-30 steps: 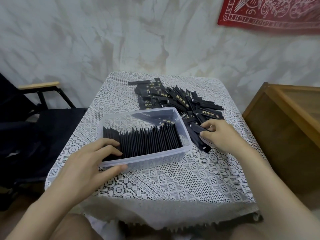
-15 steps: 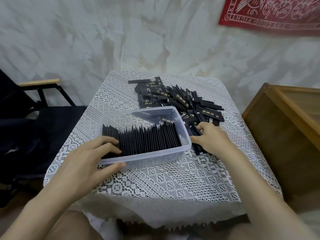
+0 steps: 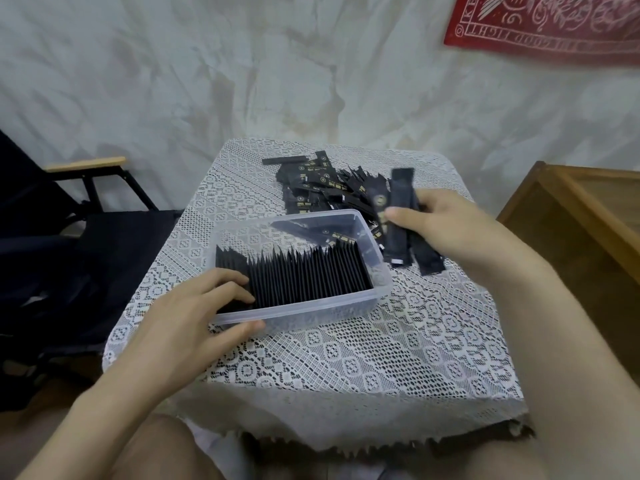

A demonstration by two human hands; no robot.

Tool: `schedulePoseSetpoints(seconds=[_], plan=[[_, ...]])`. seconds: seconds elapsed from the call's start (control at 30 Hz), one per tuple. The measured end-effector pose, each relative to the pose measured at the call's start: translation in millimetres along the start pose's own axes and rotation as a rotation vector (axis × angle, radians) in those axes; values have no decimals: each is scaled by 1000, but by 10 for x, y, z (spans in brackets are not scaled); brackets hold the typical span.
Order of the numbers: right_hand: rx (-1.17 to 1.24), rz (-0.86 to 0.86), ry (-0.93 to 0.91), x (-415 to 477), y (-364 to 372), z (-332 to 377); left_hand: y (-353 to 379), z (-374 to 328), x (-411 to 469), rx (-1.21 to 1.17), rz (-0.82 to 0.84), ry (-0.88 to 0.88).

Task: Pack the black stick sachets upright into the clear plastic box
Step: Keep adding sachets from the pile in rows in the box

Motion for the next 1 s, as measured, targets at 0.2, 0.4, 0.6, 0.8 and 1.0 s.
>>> schedulePoseSetpoints(seconds=[0.2, 0.4, 0.6, 0.8, 1.0], plan=[[-244, 226, -99, 218, 1041, 292, -6, -3, -2, 9, -23, 12], [-434, 313, -83, 284, 1552, 185, 14, 1, 7, 38, -6, 24], [-383, 370, -29, 278, 1608, 98, 16, -8, -13, 48, 3, 21], [-289, 415, 2, 274, 1530, 28, 23, -11, -10, 62, 10, 31], [-215, 401, 52, 271, 1510, 25, 23, -6, -7, 64, 1, 23]])
Point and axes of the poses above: each hand's wrist, its own x-axis towards the middle knuckle, its own y-axis out of the palm, z = x × y, the point moved 5 cm from there along x, towards the middle knuckle, and after that the axes turned 13 degrees about -y, right-handed, at the moved point
